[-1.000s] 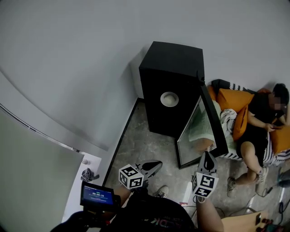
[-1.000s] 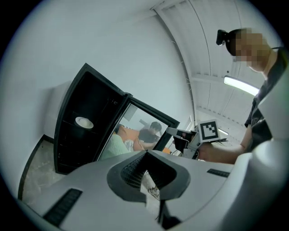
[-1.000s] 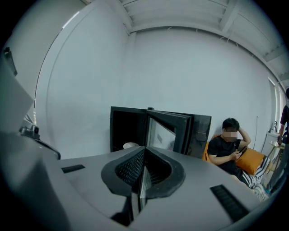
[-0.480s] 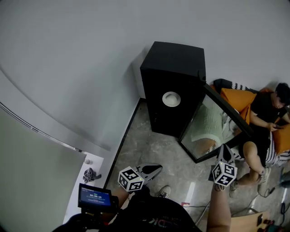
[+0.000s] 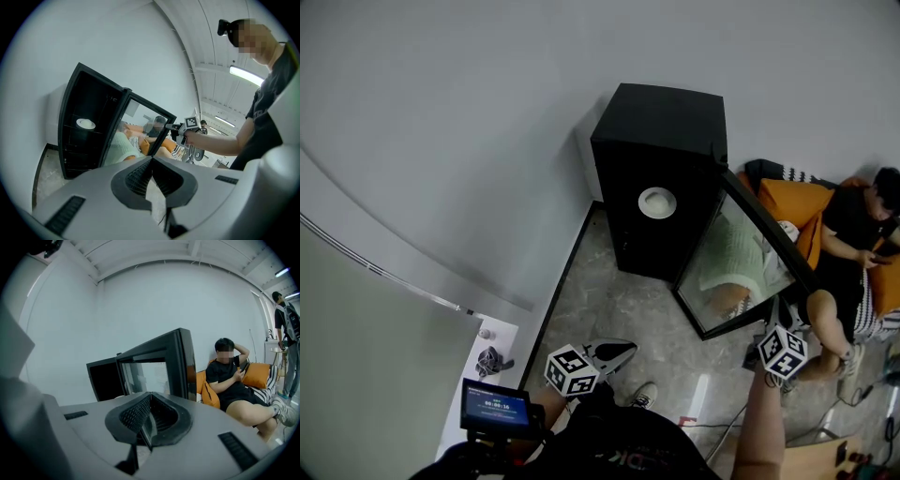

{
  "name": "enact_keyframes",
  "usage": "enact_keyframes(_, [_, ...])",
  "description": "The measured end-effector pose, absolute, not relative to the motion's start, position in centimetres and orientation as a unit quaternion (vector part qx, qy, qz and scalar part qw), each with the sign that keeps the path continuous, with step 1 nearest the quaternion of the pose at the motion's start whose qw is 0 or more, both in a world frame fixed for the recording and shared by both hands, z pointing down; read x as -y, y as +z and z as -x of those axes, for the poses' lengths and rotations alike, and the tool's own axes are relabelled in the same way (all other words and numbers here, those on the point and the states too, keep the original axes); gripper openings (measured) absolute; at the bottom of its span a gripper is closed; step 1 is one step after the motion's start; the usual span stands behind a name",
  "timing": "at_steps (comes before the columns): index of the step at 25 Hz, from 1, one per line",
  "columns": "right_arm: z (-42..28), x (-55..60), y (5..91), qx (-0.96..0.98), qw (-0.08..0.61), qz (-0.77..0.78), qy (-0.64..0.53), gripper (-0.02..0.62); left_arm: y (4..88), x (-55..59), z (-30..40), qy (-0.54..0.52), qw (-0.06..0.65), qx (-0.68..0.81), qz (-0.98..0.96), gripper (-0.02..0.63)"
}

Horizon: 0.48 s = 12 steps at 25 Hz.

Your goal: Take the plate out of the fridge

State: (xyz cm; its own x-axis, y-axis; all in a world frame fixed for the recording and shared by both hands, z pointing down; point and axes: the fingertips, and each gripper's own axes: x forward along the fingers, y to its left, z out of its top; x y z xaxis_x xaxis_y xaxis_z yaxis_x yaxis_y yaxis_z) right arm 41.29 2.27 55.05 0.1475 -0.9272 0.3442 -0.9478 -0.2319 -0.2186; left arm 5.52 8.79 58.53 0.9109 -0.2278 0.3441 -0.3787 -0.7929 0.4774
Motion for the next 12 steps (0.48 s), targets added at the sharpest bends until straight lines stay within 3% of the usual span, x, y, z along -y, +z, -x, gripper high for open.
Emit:
enact_keyframes(6, [-40.8, -2.3, 55.5, 0.623, 0.038, -0.755, 0.2, 0.009, 58.9, -9.0, -5.1, 0.14, 0.283, 0.166, -0.934, 0.006])
enact_keyframes(12, [-40.6, -2.2, 56.3, 0.624, 0.004, -0.747, 0.229, 0.009, 58.8, -9.0, -5.0, 0.141, 0.282, 0.168, -0.934, 0.006])
